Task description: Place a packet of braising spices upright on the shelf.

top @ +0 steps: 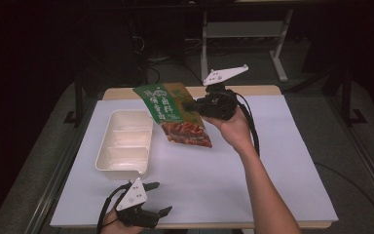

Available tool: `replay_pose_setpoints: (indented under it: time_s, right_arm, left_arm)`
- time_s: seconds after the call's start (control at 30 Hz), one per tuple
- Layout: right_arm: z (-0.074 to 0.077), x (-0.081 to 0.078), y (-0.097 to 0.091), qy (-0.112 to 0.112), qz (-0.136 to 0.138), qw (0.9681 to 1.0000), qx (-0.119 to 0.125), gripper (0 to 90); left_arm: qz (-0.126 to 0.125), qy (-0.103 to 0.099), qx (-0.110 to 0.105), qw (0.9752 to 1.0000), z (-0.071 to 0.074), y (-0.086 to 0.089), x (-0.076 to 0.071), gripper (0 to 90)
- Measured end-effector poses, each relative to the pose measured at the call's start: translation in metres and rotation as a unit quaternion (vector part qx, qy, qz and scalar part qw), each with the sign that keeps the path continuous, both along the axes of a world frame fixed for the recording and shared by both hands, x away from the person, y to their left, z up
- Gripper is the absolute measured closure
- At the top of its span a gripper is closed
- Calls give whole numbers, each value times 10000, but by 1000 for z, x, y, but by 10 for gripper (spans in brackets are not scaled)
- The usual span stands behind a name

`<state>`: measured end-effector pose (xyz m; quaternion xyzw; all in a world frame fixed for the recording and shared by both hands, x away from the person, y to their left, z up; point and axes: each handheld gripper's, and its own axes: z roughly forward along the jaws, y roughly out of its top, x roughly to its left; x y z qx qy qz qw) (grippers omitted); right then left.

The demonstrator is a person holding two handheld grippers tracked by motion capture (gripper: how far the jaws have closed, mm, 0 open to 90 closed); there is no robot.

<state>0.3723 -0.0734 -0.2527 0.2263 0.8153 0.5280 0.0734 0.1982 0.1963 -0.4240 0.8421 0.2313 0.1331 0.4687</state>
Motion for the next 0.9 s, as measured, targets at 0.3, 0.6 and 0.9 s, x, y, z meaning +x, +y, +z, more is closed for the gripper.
replay_pose_setpoints:
  time_s: [0.3,0.6,0.9]
  right_arm:
    - [11,9,23,-71,113,9999,-41,900]
    - [15,16,41,-91,128,9999,-6,900]
    - [17,25,66,-109,247,9996,-24,900]
  left_arm:
    - [10,-26,1,10000,0,3,1,187]
    - [-1,-25,12,10000,0,6,0,187]
    - [-17,-40,68,10000,-2,6,1,173]
